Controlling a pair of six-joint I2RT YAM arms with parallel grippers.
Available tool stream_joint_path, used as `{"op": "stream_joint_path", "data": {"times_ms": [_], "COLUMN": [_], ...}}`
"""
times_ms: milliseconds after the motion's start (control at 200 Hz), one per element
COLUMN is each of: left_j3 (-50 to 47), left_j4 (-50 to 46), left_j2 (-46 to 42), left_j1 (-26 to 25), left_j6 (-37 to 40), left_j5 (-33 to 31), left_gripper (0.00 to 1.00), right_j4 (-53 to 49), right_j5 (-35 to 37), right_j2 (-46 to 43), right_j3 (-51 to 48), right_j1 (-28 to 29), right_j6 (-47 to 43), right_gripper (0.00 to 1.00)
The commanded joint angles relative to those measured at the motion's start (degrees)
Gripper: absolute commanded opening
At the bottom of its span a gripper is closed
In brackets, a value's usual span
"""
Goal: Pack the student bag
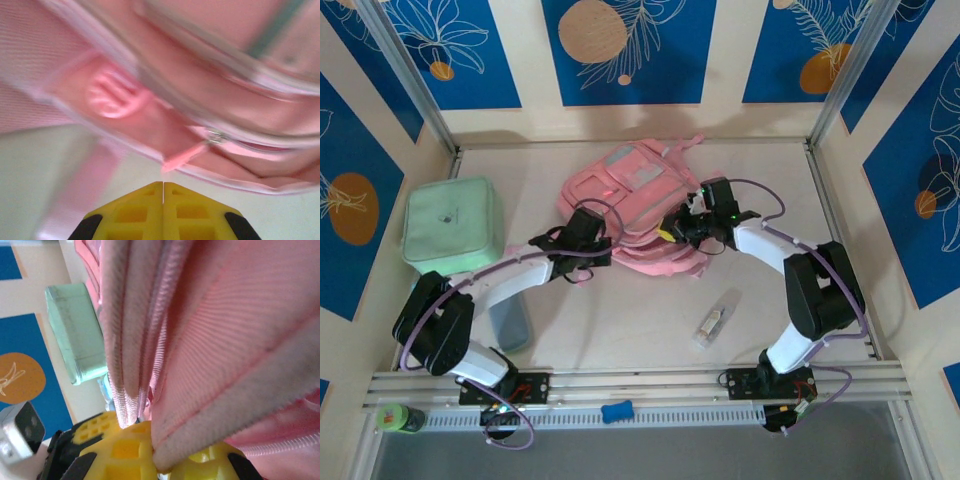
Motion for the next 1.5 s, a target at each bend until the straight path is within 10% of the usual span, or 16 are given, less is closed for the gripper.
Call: {"op": "stream_joint_path", "data": {"times_ms": [0,400,575,865,1101,1371,1496], "left_j3": [0.9,2.1,-1.9,0.8,5.2,6.9,7.9], "left_j4": [-1.6,6.6,11.3,12.4,9.8,9.8,8.1], "left_j2": [1.0,4.1,1.7,7.0,12.7,13.9,14.2], "left_j1": [4.4,4.9,2.7,0.6,0.5,0.5,0.5], "left_j6": [2.0,7.4,17.4,27.3,29.9,27.8,27.6], "left_j5": [-1.3,10.3,10.8,12.6,8.2,3.7,0.8], "left_gripper": [0.0,0.0,0.29,0.49,0.47,0.04,0.0], "right_j4": [2.9,7.3,5.6,4.0,5.0,5.1,4.9], "right_j5": [-1.7,-1.5,-1.3,-0.5,-0.7,-0.6,-0.7], "right_j2": [-1.5,-0.3,-1.7,-2.4,-1.4,-1.5,-2.0], "right_j3": [-0.4,-0.9,-0.2,0.5,0.1,-0.5,-0.5], "right_j1": [-2.4,-0.3,-0.8,-1.1,-0.8,-1.2,-1.8], "right_j6": [0.7,4.3,3.1,2.0,2.5,2.4,2.2], "right_gripper": [0.0,0.0,0.0,0.0,0.0,0.0,0.0]}}
